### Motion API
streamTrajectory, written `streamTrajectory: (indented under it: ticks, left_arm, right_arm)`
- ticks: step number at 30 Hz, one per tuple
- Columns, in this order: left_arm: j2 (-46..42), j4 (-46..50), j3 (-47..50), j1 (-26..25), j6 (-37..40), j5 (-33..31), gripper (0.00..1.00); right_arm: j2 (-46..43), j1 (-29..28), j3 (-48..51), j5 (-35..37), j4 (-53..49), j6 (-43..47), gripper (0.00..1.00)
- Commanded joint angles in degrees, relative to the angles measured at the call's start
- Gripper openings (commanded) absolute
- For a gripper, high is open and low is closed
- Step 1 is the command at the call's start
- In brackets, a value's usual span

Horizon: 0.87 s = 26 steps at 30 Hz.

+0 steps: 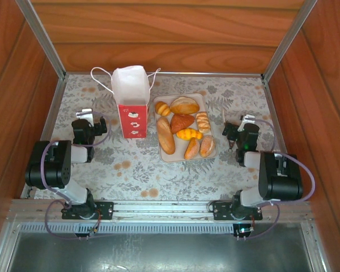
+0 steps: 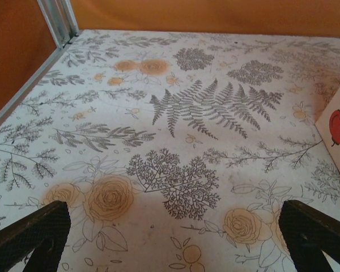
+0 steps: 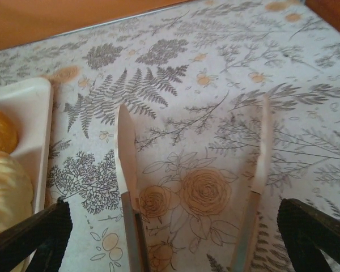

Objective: Take the fake bread out of the paper bag

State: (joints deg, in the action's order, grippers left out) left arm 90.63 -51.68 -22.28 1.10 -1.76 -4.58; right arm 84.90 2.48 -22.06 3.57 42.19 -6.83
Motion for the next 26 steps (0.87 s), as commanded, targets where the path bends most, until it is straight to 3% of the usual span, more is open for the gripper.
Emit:
streamTrajectory:
  ticks: [1, 4, 26]
  left_arm:
    - [-0.38, 0.88, -0.22, 0.37, 0.35, 1.01, 1.0]
    - [-0.45, 0.84, -0.22, 0.38, 0.31, 0.98, 1.0]
    - [-0.37, 0.88, -0.34, 0.33, 0.35, 1.0, 1.0]
  right_arm:
    - [3.33, -1.78, -3.33, -3.69, 2.91, 5.0, 1.0]
    - [2.33, -2.21, -4.37, -2.78, -1.0, 5.07, 1.0]
    - [2.73, -3.05, -4.82, -2.14, -1.24, 6.3, 1.0]
